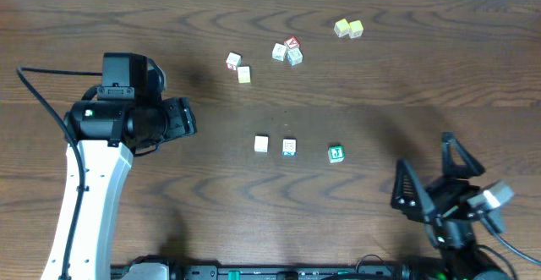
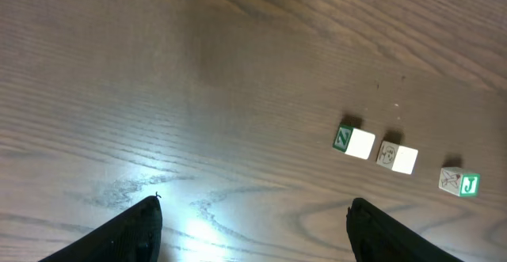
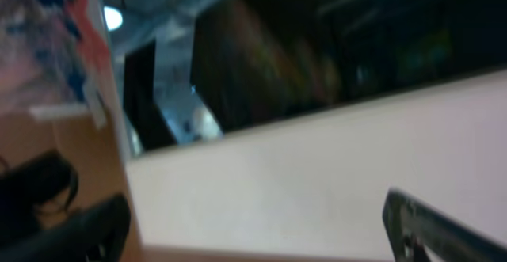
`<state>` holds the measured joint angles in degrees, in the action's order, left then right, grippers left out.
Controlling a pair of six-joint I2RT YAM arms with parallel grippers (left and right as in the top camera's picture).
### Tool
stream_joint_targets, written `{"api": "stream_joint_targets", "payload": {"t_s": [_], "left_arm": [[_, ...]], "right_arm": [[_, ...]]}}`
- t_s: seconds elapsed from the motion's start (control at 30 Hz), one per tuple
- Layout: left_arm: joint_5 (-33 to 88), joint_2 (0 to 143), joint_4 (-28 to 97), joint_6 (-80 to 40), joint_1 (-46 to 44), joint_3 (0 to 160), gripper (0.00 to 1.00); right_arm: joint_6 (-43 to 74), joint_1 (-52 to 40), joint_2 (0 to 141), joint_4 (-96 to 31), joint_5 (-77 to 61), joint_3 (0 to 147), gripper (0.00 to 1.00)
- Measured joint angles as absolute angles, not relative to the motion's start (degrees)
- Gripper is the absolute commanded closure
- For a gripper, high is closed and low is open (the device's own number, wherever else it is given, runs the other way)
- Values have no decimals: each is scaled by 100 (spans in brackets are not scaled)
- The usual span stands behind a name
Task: Lift 3 blocks
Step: 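Swing the right arm in toward the green J block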
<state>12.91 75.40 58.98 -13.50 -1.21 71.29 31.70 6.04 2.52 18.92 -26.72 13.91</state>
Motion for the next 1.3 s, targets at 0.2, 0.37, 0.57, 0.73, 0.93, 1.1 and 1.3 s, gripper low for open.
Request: {"api": "stream_joint_targets", "payload": {"t_s": [0.2,0.37,0.57,0.73,0.93,1.1,1.3], "left_arm": [[1291,7540,5894,-1350,-121,7131,25],[1291,7540,5892,-1350,-121,7135,25],[1293,7540,5896,-1350,-121,7137,25],[1291,7542,5894,-1350,-121,7137,25],[1291,7542,5894,-1350,-121,7137,25],[1291,7542,5894,-1352,-121,7137,25],[1291,7542,5892,-1350,-121,7137,25]], "right_arm": [[1920,604,1831,-1959,-2451,4407,1],[908,604,3719,-5096,-2383,6790,1],[132,604,6132,-7572,-2530,8720,1],[25,604,7061,-8110,-2965,8777,1],[434,604,7693,-8237,-2091,8475,1],[1339,604,8027,-7935,-521,8423,1],[2001,604,8283,-7413,456,8420,1]]}}
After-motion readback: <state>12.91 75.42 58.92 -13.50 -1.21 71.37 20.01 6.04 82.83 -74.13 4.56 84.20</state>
